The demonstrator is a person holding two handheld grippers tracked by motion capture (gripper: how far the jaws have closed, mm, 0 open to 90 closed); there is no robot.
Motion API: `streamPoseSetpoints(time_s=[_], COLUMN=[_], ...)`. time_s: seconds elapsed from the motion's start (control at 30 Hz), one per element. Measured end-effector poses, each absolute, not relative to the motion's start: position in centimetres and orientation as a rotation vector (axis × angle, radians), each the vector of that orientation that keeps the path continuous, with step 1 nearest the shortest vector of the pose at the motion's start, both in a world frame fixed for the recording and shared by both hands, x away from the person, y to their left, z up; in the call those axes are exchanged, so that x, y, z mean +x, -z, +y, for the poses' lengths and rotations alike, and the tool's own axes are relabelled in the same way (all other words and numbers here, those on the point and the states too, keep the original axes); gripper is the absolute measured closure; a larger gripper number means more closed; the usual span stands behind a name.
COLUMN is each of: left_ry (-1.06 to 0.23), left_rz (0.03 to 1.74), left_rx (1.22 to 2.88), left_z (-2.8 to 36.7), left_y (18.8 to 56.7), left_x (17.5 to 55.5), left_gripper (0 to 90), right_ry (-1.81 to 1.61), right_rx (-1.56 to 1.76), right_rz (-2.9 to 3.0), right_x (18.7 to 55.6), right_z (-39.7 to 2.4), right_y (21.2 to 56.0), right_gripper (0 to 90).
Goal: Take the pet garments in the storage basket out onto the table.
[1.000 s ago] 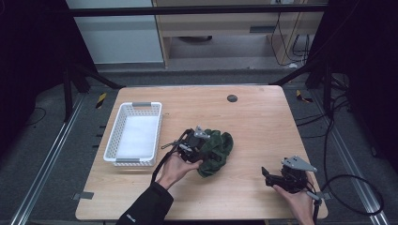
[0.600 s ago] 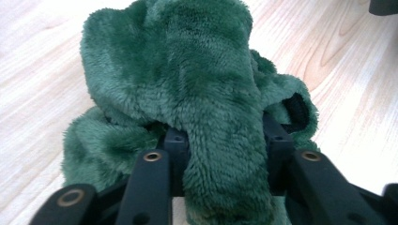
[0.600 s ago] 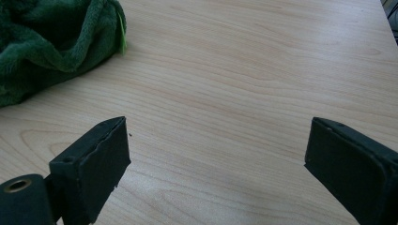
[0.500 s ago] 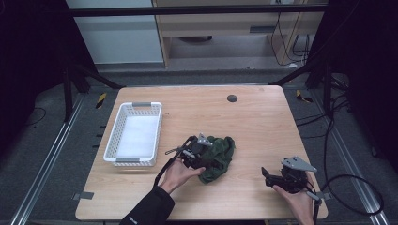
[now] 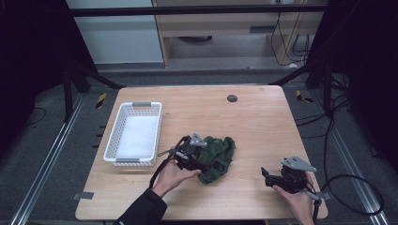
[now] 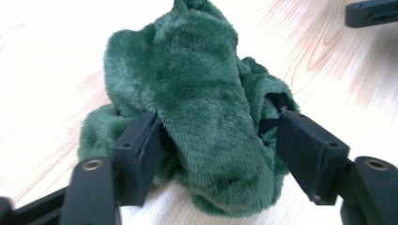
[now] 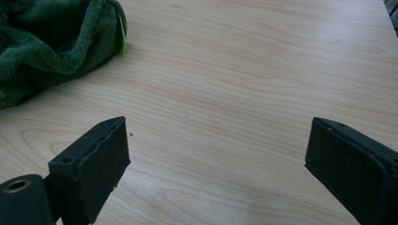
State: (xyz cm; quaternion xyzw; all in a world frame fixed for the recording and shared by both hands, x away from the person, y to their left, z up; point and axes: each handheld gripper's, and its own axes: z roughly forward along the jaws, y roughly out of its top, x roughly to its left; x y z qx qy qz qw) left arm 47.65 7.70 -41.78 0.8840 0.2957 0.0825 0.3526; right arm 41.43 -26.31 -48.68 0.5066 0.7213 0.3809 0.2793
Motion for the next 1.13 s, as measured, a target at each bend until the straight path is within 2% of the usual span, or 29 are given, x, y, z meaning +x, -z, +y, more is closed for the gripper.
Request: streamPoseSetpoints(time_s=[0.13, 0.33, 0.63, 1.13], left_ry=[-0.232, -0.252, -0.356, -0.427], left_rz=[0.776, 0.789, 0.826, 0.918], left_rx=[2.234, 2.171, 2.080, 2.000], left_z=[9.1, 10.6, 13.8, 19.6], left_y=[40.9, 40.2, 39.9, 41.4], left_x=[47.0, 46.3, 44.7, 42.2], left_gripper=[24.9, 23.6, 23.6, 25.0], right_ry=[-1.020, -1.021, -1.024, -1.029], right_rx=[1.353, 1.356, 1.360, 1.355], right_rz=[1.933, 1.930, 1.925, 1.933], right_x=[41.5, 41.4, 41.4, 41.2], right_z=[-26.3, -26.3, -26.4, -26.3], right_y=[48.7, 48.7, 48.6, 48.6], right_gripper=[6.5, 6.4, 6.4, 6.6])
